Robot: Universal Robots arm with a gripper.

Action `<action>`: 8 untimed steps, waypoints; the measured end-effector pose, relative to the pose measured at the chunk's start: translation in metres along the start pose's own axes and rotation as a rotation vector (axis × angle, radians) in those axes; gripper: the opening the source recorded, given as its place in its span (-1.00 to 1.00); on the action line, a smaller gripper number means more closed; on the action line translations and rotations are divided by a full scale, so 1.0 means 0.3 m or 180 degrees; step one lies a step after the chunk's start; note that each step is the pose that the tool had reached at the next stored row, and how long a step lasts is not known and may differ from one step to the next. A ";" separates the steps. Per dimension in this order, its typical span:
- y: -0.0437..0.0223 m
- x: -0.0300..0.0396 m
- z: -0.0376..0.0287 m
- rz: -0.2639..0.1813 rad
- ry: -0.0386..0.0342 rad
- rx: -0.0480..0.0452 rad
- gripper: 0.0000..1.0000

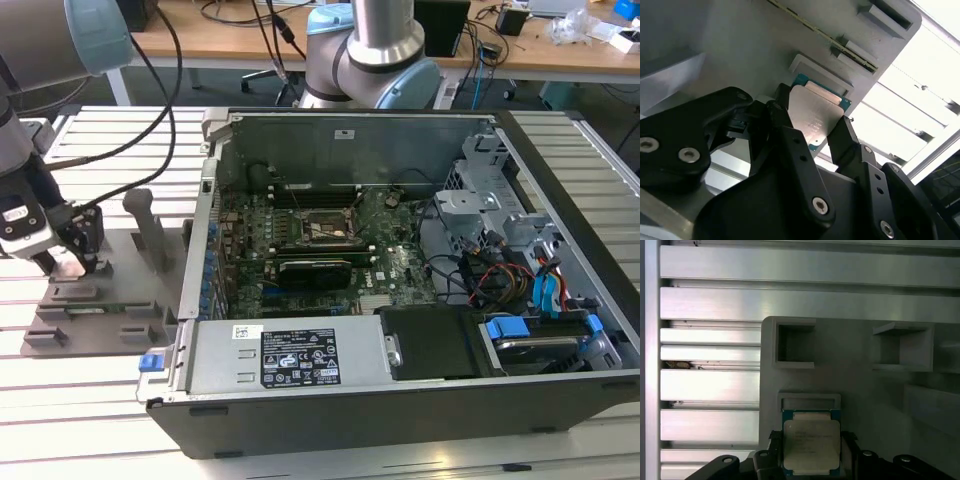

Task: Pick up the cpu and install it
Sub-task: 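Pick up the cpu and move it towards the insertion slot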

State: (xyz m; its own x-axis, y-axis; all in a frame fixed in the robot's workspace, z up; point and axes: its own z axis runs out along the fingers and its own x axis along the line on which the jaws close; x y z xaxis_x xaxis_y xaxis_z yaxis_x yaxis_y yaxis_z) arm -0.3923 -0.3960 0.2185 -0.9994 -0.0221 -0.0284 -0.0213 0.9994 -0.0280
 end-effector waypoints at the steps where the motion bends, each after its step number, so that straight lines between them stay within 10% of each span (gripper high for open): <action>1: 0.000 0.000 -0.005 0.0000 0.0000 0.0000 0.09; 8: -0.001 -0.001 -0.051 0.0000 0.0000 0.0000 0.09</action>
State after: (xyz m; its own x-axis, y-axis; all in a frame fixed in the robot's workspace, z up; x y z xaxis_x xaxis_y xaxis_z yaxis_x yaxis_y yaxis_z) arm -0.3923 -0.3960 0.2336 -0.9994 -0.0221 -0.0284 -0.0213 0.9994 -0.0279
